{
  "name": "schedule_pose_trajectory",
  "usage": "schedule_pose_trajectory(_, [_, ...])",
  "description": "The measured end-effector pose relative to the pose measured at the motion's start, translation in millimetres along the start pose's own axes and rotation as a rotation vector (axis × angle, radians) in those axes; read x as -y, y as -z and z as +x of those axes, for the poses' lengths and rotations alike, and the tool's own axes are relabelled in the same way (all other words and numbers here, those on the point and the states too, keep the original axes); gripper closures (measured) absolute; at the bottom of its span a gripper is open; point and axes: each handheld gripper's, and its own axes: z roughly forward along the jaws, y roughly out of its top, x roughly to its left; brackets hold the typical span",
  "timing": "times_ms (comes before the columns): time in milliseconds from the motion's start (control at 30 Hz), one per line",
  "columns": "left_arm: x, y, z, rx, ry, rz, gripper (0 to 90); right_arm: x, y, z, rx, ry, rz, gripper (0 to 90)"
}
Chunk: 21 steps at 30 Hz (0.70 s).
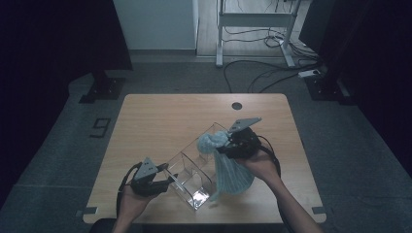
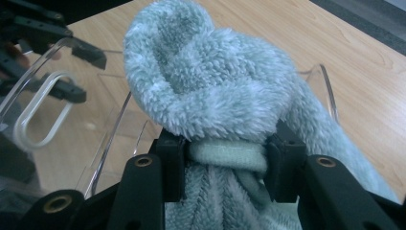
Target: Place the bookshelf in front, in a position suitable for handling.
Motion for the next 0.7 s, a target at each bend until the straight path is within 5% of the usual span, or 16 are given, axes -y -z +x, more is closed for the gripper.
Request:
schedule_pose_trajectory(333, [-0.2,-0.1,0.2,0.000,-0.002,0.001,44.6,-24.6,-37.9,2.1,0.000,0.021,0.025,57.6])
schedule_pose_trajectory(700, [-0.4,-0.2,0.3,0.001,-0.002,0.001,44.6,-24.1,-77.1,-4.5,0.026,0.001,0.088,57.6])
